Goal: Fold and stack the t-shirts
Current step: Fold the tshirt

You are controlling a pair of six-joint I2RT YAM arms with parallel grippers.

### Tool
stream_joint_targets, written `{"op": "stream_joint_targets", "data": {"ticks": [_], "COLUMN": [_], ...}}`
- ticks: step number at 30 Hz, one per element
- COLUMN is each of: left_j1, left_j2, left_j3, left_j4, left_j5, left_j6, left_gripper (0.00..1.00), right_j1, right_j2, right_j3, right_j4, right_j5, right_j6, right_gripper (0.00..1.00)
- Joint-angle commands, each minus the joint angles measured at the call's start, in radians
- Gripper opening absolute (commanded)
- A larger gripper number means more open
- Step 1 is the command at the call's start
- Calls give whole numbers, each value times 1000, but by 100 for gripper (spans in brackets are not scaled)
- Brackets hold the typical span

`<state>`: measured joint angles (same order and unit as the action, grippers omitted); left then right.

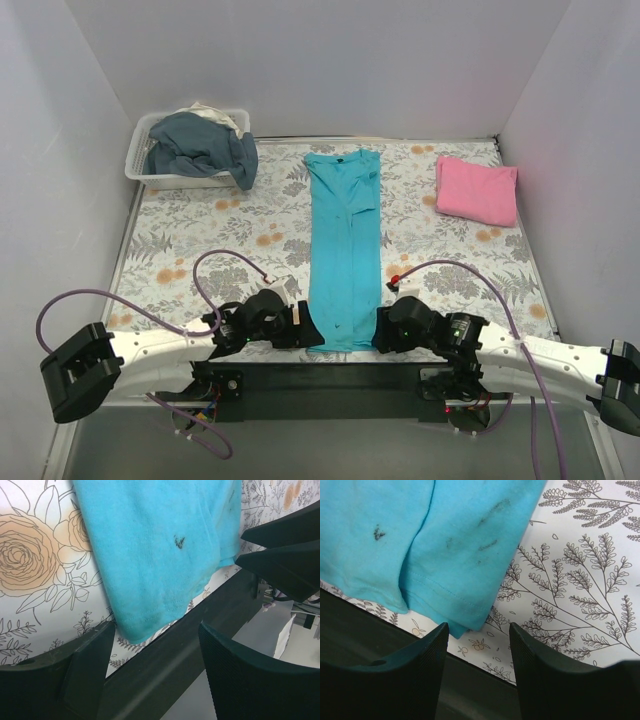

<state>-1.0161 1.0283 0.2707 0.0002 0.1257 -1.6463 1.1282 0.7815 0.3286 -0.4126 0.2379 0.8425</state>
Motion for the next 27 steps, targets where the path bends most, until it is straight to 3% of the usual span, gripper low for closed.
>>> {"op": "stream_joint_targets", "data": {"ticks": [1,27], "left_j1": [-15,-96], "left_j2": [52,93], "left_j3": [-16,-11], "left_j4": [-92,-186], "left_j5": [-3,-84], "left_j6": [-4,-43], "left_gripper": [63,51], "right_j1": [8,16], "right_j2": [2,59], "right_j3": [-19,-8], "right_j4": [69,117], "right_j5": [21,-18], "right_j6": [29,17], "right_gripper": [47,47]}}
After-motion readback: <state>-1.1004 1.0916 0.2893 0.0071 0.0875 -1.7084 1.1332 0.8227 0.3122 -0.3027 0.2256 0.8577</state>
